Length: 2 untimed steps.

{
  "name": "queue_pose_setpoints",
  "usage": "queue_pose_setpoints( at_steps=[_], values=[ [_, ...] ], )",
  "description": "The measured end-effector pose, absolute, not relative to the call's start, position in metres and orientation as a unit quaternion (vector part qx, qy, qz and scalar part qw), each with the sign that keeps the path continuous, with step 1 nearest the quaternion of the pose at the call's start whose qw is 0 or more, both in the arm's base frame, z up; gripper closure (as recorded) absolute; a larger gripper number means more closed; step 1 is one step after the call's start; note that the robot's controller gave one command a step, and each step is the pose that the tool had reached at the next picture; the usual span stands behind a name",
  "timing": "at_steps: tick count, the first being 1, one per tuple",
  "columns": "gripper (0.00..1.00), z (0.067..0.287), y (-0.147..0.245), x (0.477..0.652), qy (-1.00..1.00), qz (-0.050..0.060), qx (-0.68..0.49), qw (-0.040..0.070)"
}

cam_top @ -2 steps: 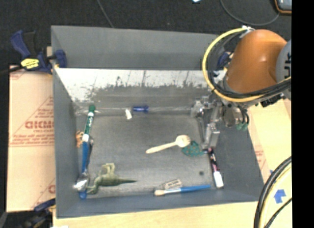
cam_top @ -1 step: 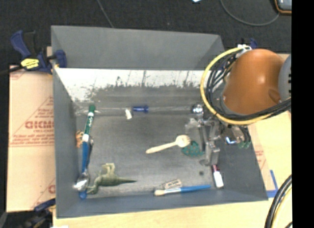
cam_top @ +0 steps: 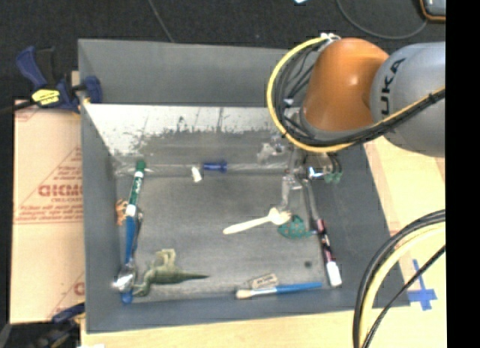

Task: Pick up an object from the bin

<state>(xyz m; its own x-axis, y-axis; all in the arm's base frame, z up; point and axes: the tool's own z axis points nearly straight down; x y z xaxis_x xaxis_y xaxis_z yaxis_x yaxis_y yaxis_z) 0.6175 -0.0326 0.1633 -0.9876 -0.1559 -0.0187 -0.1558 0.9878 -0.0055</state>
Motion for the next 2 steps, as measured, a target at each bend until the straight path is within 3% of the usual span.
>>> queue_pose_setpoints(
  at_steps=[1, 2],
  values=[
    [0.0, 0.157, -0.026, 0.516, 1.0, -0.001, 0.018, 0.001],
    [0.0, 0.113, -0.053, 0.637, 0.999, -0.002, -0.045, 0.012]
  ],
)
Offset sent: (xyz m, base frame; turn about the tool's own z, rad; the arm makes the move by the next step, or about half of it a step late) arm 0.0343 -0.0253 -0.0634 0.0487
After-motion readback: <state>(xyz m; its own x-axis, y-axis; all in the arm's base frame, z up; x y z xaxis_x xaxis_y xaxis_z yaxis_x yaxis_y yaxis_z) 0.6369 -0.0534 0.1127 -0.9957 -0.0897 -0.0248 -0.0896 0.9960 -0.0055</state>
